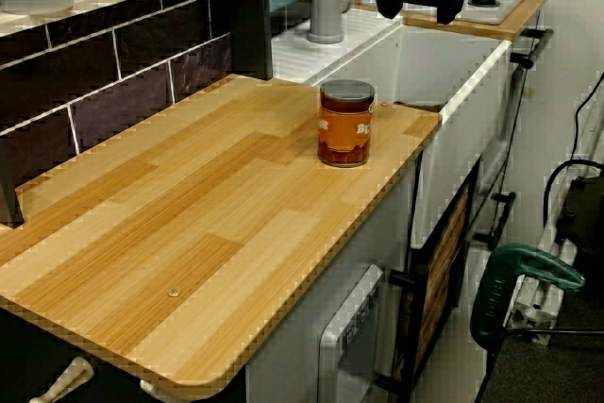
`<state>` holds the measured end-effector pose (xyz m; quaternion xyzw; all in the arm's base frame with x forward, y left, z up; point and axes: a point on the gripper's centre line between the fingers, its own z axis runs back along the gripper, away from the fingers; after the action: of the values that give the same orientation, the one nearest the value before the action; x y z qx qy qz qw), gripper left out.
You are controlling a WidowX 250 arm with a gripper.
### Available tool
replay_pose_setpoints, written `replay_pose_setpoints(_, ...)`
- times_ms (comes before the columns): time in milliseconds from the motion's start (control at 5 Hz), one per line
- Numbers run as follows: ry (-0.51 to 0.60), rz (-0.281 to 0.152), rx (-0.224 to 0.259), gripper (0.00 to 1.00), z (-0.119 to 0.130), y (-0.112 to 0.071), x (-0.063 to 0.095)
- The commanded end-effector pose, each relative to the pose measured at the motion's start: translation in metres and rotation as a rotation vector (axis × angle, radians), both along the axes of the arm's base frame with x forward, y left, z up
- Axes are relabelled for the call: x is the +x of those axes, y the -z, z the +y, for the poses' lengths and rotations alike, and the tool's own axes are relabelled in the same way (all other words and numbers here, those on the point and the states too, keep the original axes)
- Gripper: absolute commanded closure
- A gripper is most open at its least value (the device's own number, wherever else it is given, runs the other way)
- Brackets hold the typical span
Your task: Push into sink
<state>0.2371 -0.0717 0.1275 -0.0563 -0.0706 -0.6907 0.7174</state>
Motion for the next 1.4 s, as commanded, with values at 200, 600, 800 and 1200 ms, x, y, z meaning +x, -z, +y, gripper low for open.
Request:
replay_pose_setpoints(200, -0.419, -0.113, 0.11, 0.0, 0.101, -0.045, 0.001)
replay_pose_setpoints(600, -0.438, -0.049, 0.118, 0.0, 0.149, -0.027, -0.005)
replay_pose_setpoints(800, -0.439, -0.009, 0.119, 0.0, 0.144, -0.015, -0.01)
replay_pose_setpoints(1200, -0.325, 0.033, 0.13, 0.0, 0.138, 0.028, -0.01)
